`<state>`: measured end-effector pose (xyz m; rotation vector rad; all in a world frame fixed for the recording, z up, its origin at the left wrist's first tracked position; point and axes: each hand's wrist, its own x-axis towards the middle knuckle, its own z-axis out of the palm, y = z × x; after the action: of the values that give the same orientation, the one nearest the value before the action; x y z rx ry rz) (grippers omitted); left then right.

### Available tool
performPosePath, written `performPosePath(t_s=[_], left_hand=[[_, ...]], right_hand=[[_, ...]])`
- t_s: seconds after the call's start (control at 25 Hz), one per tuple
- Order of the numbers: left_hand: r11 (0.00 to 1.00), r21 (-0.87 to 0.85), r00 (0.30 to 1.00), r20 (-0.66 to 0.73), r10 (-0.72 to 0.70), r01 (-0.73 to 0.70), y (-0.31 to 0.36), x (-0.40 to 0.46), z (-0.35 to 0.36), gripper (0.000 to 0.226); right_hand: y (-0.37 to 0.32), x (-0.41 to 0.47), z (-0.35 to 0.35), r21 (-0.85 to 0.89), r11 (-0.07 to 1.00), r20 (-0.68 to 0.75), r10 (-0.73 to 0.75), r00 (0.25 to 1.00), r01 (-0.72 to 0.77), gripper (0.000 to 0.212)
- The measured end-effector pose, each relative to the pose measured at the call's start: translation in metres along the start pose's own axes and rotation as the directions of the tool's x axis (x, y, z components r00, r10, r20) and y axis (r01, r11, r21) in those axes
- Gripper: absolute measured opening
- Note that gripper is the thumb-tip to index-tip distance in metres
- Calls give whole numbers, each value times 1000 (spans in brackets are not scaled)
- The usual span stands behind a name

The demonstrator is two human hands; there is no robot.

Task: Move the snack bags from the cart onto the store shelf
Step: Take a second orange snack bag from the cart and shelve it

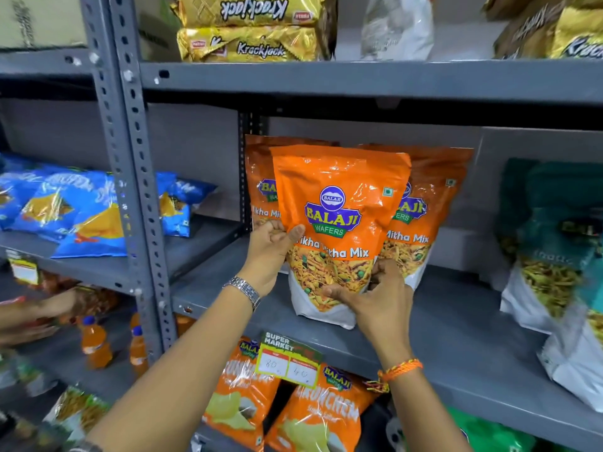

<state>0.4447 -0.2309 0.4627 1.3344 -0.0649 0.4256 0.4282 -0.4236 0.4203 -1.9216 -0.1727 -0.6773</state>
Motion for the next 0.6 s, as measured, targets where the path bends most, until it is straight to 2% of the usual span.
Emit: performPosePath(t_s=[0.08,0.24,0.32,0.48,0.6], left_hand=[[1000,-11,1000,4,-6,6,-2,4,1,75],[1000,-20,1000,18,2,-2,-4,4,-3,28],[999,-38,999,17,32,-32,-3,0,-11,30],[992,-59,994,-31,108,-109,8,-25,-34,60],[986,-32,983,-90,162,-165,12,-50,-55,52]], right_hand=[[0,0,0,-6,1000,10,5,1000,-5,79],[0,-1,-1,5,1000,42,10,999,-10,84],[0,-2,-1,23,1000,56,6,998,-8,90],[-9,-6,-2,47,998,-31,-29,999,31,103],[-23,-19,-1,36,994,-161,-93,983,100,105]])
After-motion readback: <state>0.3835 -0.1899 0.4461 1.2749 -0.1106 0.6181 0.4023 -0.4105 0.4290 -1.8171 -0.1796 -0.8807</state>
